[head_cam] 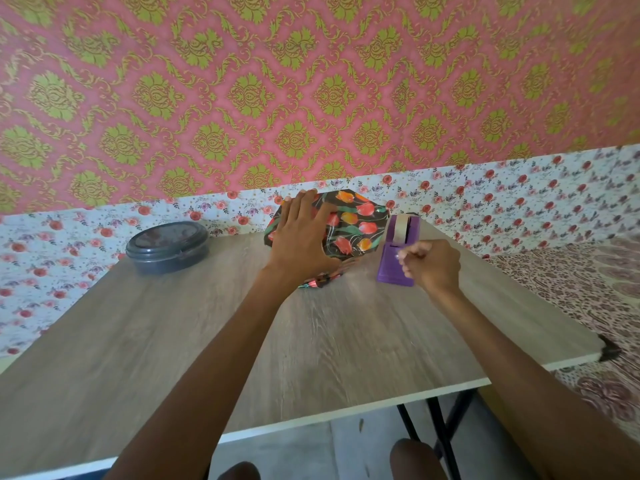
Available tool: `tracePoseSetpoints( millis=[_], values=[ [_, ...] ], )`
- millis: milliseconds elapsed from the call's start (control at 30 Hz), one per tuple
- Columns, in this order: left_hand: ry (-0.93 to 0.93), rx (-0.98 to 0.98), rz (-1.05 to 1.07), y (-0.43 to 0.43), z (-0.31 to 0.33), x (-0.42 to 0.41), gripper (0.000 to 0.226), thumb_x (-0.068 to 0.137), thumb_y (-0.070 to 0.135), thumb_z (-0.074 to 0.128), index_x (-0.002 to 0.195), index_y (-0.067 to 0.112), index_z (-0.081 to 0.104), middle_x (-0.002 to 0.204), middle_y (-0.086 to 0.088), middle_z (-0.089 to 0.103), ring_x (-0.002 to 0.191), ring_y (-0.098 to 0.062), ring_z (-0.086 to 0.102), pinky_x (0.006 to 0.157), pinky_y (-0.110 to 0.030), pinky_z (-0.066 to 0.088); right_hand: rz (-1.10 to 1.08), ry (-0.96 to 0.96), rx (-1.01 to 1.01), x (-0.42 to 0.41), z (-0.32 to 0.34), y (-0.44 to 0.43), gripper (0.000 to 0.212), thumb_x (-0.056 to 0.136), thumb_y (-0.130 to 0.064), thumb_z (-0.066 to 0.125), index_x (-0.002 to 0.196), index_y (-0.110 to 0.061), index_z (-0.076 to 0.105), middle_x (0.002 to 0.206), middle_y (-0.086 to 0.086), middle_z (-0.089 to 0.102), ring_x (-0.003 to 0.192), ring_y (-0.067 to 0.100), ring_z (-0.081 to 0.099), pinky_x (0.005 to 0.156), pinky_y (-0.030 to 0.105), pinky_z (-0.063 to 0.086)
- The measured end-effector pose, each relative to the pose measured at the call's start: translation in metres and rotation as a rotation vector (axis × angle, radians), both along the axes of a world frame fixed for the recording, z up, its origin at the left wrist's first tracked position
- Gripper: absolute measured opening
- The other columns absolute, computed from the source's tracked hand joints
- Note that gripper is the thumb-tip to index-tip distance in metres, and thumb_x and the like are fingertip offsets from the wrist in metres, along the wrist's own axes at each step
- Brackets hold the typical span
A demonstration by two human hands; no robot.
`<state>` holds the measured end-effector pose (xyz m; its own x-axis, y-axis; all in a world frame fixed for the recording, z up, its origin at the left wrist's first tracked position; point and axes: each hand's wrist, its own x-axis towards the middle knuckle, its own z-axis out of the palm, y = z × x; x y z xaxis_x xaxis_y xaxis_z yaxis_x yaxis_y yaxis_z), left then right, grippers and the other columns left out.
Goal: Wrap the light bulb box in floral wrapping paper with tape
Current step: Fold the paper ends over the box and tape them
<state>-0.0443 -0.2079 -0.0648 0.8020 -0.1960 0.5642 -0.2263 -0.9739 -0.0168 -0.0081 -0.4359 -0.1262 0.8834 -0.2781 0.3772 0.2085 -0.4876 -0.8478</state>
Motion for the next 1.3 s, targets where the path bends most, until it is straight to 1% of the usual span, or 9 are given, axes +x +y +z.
tracePoseSetpoints(
  millis=[167,267,433,567,733,933,1067,1200,1300],
  values=[
    [0.005,0.040,0.012,0.006,0.002,0.006,0.100,0.063,0.060,0.079,0.144,0.030,0.030,0.160,-0.010,0.017,0.150,-0.029,0.008,0.121,-0.053,0.002,0.526,-0.038,0.228,-0.054,0.035,0.031,0.006,0.088,-0.003,0.069,0.090,-0.003,0.075,0.072,0.009,0.072,0.053,0.012,0.059,0.055,0.022,0.053],
    [0.017,0.072,0.008,0.010,0.005,0.009,0.108,0.059,0.059,0.084,0.145,0.029,0.027,0.159,-0.011,0.018,0.149,-0.029,0.011,0.121,-0.054,0.007,0.618,-0.059,0.251,-0.063,0.037,0.051,0.010,0.091,-0.002,0.065,0.097,0.001,0.073,0.075,0.014,0.071,0.055,0.013,0.057,0.054,0.024,0.051],
    [-0.001,0.068,-0.013,0.015,0.004,0.013,0.105,0.060,0.059,0.082,0.146,0.029,0.030,0.157,-0.009,0.022,0.148,-0.028,0.014,0.120,-0.056,0.004,0.585,-0.136,0.316,-0.055,0.029,0.078,0.018,0.093,-0.004,0.064,0.106,-0.014,0.071,0.070,0.008,0.069,0.053,0.011,0.055,0.053,0.029,0.046],
    [-0.014,0.064,-0.020,0.018,0.004,0.018,0.099,0.065,0.064,0.076,0.145,0.029,0.031,0.156,-0.009,0.024,0.148,-0.029,0.016,0.119,-0.059,0.004,0.528,-0.150,0.311,-0.047,0.019,0.090,0.070,0.089,-0.008,0.070,0.148,-0.027,0.037,0.069,0.007,0.072,0.053,0.010,0.060,0.061,0.025,0.051],
    [0.006,0.078,-0.022,0.020,0.006,0.021,0.103,0.062,0.065,0.077,0.145,0.029,0.029,0.156,-0.009,0.024,0.148,-0.029,0.016,0.119,-0.060,0.004,0.372,-0.215,0.314,-0.042,0.012,0.098,0.066,0.087,-0.013,0.073,0.142,-0.015,0.036,0.070,-0.001,0.073,0.056,0.010,0.066,0.063,0.025,0.052],
    [0.021,0.076,-0.017,0.020,0.007,0.021,0.104,0.061,0.062,0.079,0.146,0.030,0.028,0.156,-0.009,0.023,0.148,-0.030,0.015,0.119,-0.060,0.005,0.289,-0.223,0.321,-0.032,0.008,0.103,0.067,0.083,-0.015,0.076,0.137,-0.018,0.035,0.069,-0.003,0.072,0.063,0.011,0.069,0.068,0.029,0.055],
    [0.013,0.069,-0.019,0.019,0.007,0.022,0.104,0.060,0.061,0.081,0.145,0.030,0.030,0.155,-0.008,0.025,0.147,-0.030,0.016,0.119,-0.059,0.006,0.201,-0.192,0.235,-0.030,0.009,0.108,0.070,0.083,-0.018,0.077,0.137,-0.018,0.034,0.068,-0.003,0.070,0.062,0.005,0.067,0.056,0.010,0.047],
    [0.015,0.038,-0.042,0.019,0.009,0.020,0.102,0.058,0.057,0.082,0.144,0.030,0.033,0.153,-0.008,0.026,0.146,-0.029,0.018,0.119,-0.058,0.005,0.256,-0.251,0.212,-0.024,0.002,0.108,0.063,0.087,-0.017,0.071,0.136,-0.019,0.031,0.067,0.000,0.071,0.059,0.016,0.068,0.061,0.037,0.057],
    [0.037,0.035,-0.043,0.019,0.011,0.020,0.102,0.059,0.053,0.083,0.144,0.030,0.032,0.154,-0.009,0.024,0.146,-0.029,0.017,0.120,-0.057,0.004,0.224,-0.283,0.153,-0.021,-0.001,0.107,0.067,0.087,-0.017,0.072,0.140,-0.015,0.031,0.067,-0.001,0.069,0.060,0.017,0.067,0.061,0.039,0.056]
  ],
)
